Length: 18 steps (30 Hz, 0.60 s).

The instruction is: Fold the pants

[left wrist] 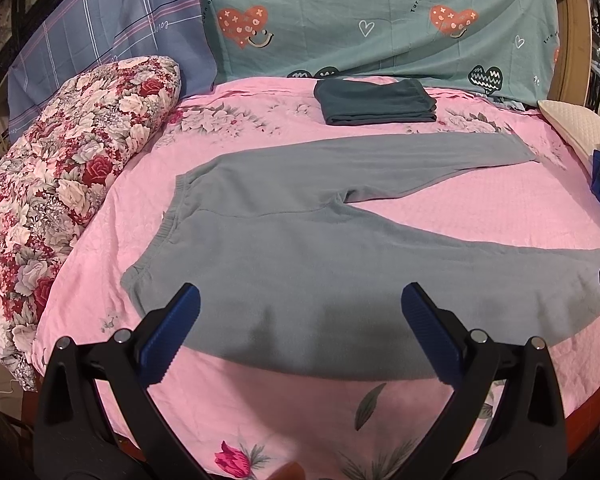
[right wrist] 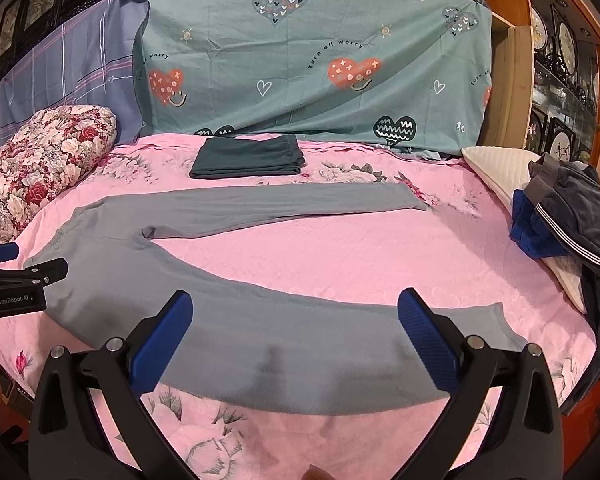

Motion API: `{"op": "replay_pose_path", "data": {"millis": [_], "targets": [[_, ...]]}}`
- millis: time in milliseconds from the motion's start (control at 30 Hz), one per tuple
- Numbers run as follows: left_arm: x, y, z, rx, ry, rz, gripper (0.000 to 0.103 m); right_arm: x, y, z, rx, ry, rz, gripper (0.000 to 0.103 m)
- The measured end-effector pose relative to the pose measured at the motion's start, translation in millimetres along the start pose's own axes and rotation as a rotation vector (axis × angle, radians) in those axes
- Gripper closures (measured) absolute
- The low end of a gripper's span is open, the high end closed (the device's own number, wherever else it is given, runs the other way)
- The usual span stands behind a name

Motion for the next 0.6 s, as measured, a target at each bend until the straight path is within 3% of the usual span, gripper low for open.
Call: {"op": "replay_pose_path", "data": {"millis": [600], "targets": [[-6.7,3.7,2.6,-0.003,0.025,-0.025,0.002,0.2,2.6,0.4,-0.006,-0.022,-0.006,0.001]]}}
Point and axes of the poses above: each gripper's, at about its wrist camera, not at the fingertips, and x roughly against the way its jaws point, z to its right, y to its underside, the point moved 10 cm from there along -x, roughly the way its jaws point, and after that the axes turned 10 degrees about z, right-handed, at the moved point
